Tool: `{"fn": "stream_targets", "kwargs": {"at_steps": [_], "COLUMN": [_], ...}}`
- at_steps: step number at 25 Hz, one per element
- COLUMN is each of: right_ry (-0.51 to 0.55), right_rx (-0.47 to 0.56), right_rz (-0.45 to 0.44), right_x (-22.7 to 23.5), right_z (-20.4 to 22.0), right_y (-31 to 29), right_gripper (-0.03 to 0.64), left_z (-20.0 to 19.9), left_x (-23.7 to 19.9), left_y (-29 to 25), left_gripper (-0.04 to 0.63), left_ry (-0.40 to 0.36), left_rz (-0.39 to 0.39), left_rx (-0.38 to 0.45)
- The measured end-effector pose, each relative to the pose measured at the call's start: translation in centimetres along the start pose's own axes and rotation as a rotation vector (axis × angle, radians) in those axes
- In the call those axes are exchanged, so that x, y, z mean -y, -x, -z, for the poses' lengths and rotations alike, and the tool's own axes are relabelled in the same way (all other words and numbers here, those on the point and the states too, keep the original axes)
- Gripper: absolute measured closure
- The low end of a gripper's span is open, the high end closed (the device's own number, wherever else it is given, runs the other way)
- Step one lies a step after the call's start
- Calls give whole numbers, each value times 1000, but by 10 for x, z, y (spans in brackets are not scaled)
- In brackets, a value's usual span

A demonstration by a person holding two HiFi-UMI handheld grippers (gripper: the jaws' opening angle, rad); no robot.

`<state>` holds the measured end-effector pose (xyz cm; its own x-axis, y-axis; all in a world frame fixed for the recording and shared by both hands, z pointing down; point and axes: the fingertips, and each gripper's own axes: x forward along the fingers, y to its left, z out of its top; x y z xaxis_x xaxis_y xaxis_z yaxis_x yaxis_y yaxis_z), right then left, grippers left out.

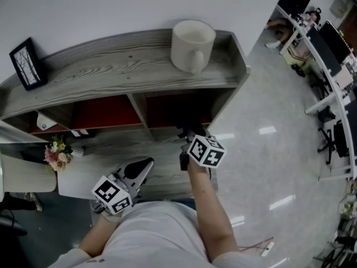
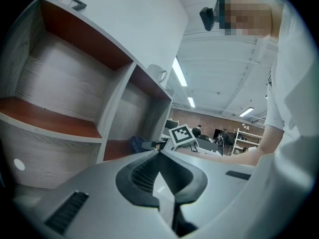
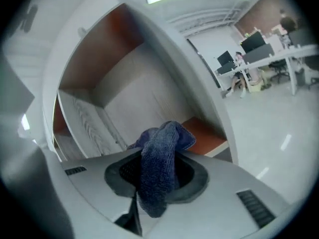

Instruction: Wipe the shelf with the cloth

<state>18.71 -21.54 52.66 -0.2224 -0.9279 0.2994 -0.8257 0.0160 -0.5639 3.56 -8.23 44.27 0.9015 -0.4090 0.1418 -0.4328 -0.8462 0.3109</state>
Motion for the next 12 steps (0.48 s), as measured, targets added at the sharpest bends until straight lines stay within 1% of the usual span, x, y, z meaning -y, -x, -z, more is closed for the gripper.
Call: {"fn": "stream_targets", "kwargs": {"at_steps": [3,5,8,12], "right_ry": [-173,-267,-375,-492], "right_rx": [74,129,206,260], "right_rz": [-25,-23,-5,-1], "right_x": [10,20,39,49], "right_z": [-16,-27,-41,-49], "right_y": [3,7,12,14], "right_gripper": [523,523,525,528], "left_z": [-1,-2,-2,-2], "left_x": [2,4,7,9], "left_y": [-6,-11,-17,-23], "left_gripper": [580,580,580,580], "left_ry": [-7,-13,-19,-25], "left_rz": [-11,-16,-20,-27], "left_rx": [-3,-7,-17,-22]}}
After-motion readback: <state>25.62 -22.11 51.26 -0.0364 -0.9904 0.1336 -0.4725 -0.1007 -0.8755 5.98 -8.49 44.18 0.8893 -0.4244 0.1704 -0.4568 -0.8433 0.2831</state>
